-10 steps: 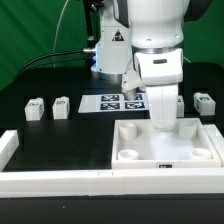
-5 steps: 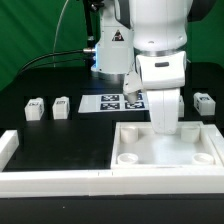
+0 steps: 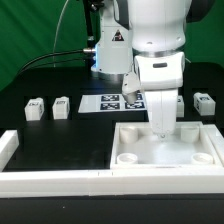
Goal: Assemble one leg
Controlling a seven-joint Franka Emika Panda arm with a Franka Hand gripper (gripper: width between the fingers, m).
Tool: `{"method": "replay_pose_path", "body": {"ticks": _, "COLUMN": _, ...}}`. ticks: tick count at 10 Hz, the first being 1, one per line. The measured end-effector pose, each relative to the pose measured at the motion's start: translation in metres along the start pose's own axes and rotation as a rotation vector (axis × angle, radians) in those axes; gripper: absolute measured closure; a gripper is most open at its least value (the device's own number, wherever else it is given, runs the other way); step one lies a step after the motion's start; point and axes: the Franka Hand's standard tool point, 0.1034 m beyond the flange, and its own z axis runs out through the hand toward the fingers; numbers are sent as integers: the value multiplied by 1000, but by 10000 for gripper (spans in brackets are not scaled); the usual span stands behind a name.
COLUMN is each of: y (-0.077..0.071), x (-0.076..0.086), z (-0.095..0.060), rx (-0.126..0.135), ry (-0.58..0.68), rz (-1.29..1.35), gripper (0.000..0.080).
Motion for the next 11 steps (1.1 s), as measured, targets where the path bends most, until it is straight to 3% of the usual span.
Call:
{"method": "replay_pose_path", "body": {"ticks": 1, "y": 0, "x": 0, "z": 0, "rx": -1, "ry": 0, "rz": 0, "gripper": 212}}
{"method": "replay_pose_path", "body": {"ticks": 2, "y": 0, "x": 0, "z": 0, "rx": -1, "ry": 0, "rz": 0, "gripper": 159}}
{"method": "replay_pose_path", "body": {"ticks": 5, "y": 0, "x": 1, "z": -1, "rx": -3, "ry": 0, "rz": 3, "gripper": 150}}
{"method": "replay_pose_path", "body": {"ticks": 8, "y": -7, "x": 3, "z": -19, "rx": -22, "ry": -10, "rz": 29, "gripper": 150}}
{"method": "replay_pose_path", "body": {"ticks": 11, "y": -24, "x": -1, "z": -35, "rx": -38, "ry": -23, "rz": 79, "gripper": 150}}
